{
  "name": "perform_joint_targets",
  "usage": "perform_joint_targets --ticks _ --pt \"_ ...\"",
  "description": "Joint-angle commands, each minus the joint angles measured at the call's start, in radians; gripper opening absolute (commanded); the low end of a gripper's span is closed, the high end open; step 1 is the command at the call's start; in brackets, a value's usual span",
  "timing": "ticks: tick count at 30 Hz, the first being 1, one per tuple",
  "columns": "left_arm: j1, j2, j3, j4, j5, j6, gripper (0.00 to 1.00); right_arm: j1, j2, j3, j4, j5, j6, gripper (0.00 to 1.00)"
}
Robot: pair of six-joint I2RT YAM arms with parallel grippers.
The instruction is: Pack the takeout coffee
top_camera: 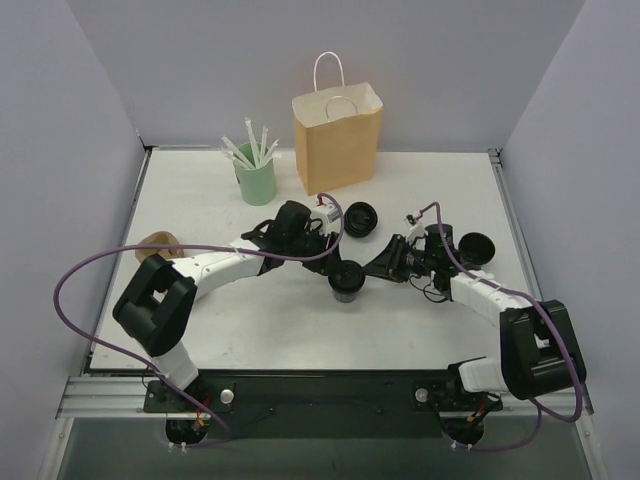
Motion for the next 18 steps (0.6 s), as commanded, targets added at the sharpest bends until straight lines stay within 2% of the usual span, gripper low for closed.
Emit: perform_joint_targets --ticks 1,10,18 --pt "-0.009 0.067 -0.061 -0.062 -0.072 0.039 0.52 0.006 0.035 -0.081 0.104 -0.023 0.025 0.17" --pt "-0.010 0.090 -0.136 0.025 -0.079 0.010 0.49 0.008 0.084 -0.219 0.360 -0.006 0.123 0.08" --pt "-0.024 0.100 -0.210 0.100 -0.101 -0.017 0.49 0.006 0.162 -0.357 0.604 0.059 0.184 0.07"
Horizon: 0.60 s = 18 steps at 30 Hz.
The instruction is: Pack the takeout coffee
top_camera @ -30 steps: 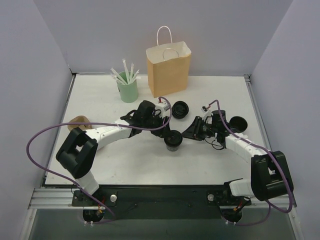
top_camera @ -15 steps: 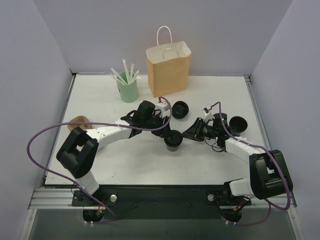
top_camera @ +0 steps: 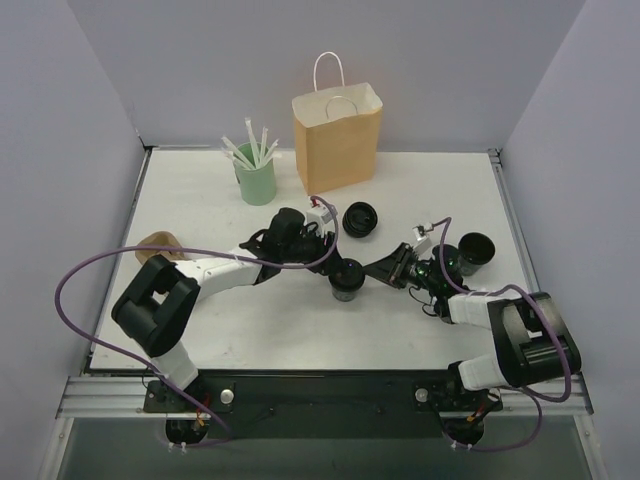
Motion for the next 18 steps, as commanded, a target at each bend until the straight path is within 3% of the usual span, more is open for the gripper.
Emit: perform_joint_targets --ticks 1,9,18 --pt "-0.030 0.098 -0.103 -0.135 -0.105 0.041 0.49 0.031 0.119 -0.119 0.047 0.077 -0.022 0.08" --pt "-0.043 0.086 -0.190 -0.063 -0.156 0.017 0.49 0.075 0.209 -0.210 0.411 0.058 0.072 0.08" --pt "-0.057 0.075 -0.249 -0.014 -0.185 -0.006 0.49 0.134 0.265 -0.262 0.492 0.175 0.087 0.00"
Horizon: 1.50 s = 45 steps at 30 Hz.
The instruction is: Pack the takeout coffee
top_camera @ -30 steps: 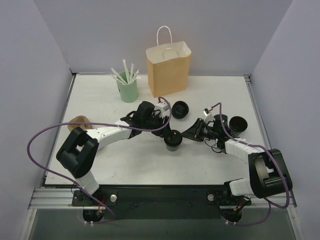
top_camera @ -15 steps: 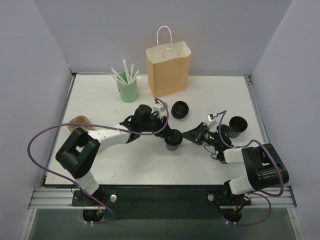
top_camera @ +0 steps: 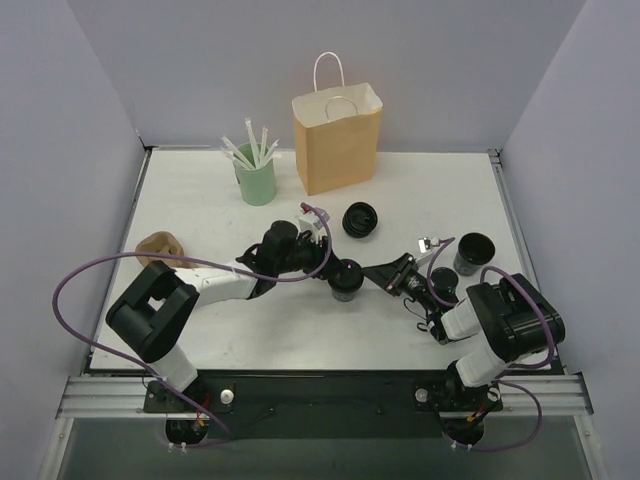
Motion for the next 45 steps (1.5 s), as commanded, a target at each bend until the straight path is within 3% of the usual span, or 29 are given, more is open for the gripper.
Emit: perform_joint_targets --ticks 1,9,14,17,21,23,29,36,45 --pt "-0.043 0.111 -0.095 -0.256 -0.110 0.058 0.49 0.063 0.128 -0.071 -0.104 0.007 -0.071 0.00" --pt "-0.041 0.122 -0.126 -0.230 -0.116 0.046 0.49 0.065 0.282 -0.120 0.031 0.061 -0.045 0.00" --pt "-0.044 0.088 -0.129 -0.238 -0.111 0.037 0.49 0.065 0.179 -0.114 -0.025 0.033 -0.040 0.00" --pt "-0.043 0.044 -0.135 -0.248 -0.113 0.023 0.49 0.065 0.001 -0.057 -0.226 0.019 -0.075 0.07" --pt "-0.041 0.007 -0.117 -0.280 -0.113 0.005 0.50 0.063 -0.272 0.044 -0.697 0.067 -0.173 0.24" --pt "-0.040 0.002 -0.097 -0.294 -0.116 -0.003 0.50 0.062 -0.398 0.133 -0.924 0.105 -0.235 0.28" --pt "-0.038 0.014 -0.065 -0.316 -0.119 -0.011 0.50 0.010 -0.481 0.297 -1.157 0.053 -0.342 0.31" --pt "-0.038 0.019 -0.052 -0.322 -0.122 -0.014 0.50 0.013 -0.465 0.299 -1.168 0.041 -0.345 0.26" --pt "-0.043 0.027 -0.101 -0.275 -0.126 -0.031 0.50 0.063 -0.332 0.230 -0.995 0.019 -0.296 0.22"
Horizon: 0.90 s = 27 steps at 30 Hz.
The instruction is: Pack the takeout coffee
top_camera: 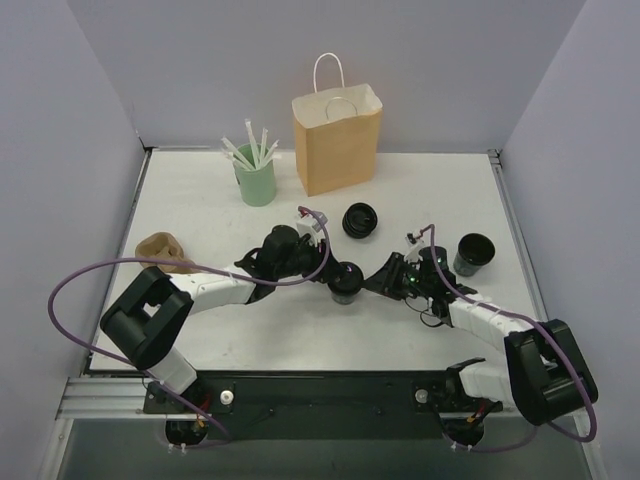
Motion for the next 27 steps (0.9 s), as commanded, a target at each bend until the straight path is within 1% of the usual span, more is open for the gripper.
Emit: perform_joint_targets --ticks 1,3,6,7,10,11,13,14,16,17,20,23,27 --pt "-0.017 0.074 -0.097 -0.223 -0.052 0.019 0.50 0.032 0.056 -0.044 0.079 -0.021 0.016 0.21" --pt "-0.020 0.062 -0.111 -0.205 -0.055 0.005 0.50 0.023 0.059 -0.044 0.044 0.013 -0.009 0.20" --pt "-0.023 0.030 -0.131 -0.200 -0.084 -0.051 0.49 0.003 0.029 -0.018 -0.015 0.016 -0.038 0.19" --pt "-0.023 0.021 -0.131 -0.199 -0.087 -0.061 0.49 -0.002 0.014 0.017 -0.085 0.023 -0.052 0.20" --pt "-0.023 -0.013 -0.126 -0.213 -0.133 -0.110 0.49 0.000 -0.062 0.069 -0.241 0.079 -0.090 0.30" --pt "-0.023 -0.021 -0.121 -0.231 -0.150 -0.128 0.50 -0.002 -0.081 0.088 -0.266 0.085 -0.087 0.38" --pt "-0.023 -0.050 -0.120 -0.230 -0.173 -0.174 0.50 0.001 -0.144 0.096 -0.321 0.102 -0.069 0.45" --pt "-0.023 -0.061 -0.121 -0.240 -0.188 -0.197 0.50 0.003 -0.167 0.093 -0.328 0.102 -0.057 0.49" --pt "-0.022 -0.099 -0.123 -0.240 -0.210 -0.242 0.53 0.007 -0.226 0.088 -0.335 0.106 -0.023 0.54" --pt "-0.022 -0.111 -0.126 -0.233 -0.210 -0.257 0.54 0.022 -0.253 0.085 -0.334 0.111 -0.009 0.59" --pt "-0.023 -0.151 -0.128 -0.203 -0.184 -0.302 0.57 0.068 -0.270 0.090 -0.328 0.145 0.020 0.66" --pt "-0.023 -0.168 -0.112 -0.187 -0.146 -0.326 0.61 0.099 -0.249 0.105 -0.323 0.180 0.031 0.68" --pt "-0.022 -0.180 -0.091 -0.185 -0.129 -0.332 0.64 0.127 -0.192 0.123 -0.286 0.181 0.023 0.69"
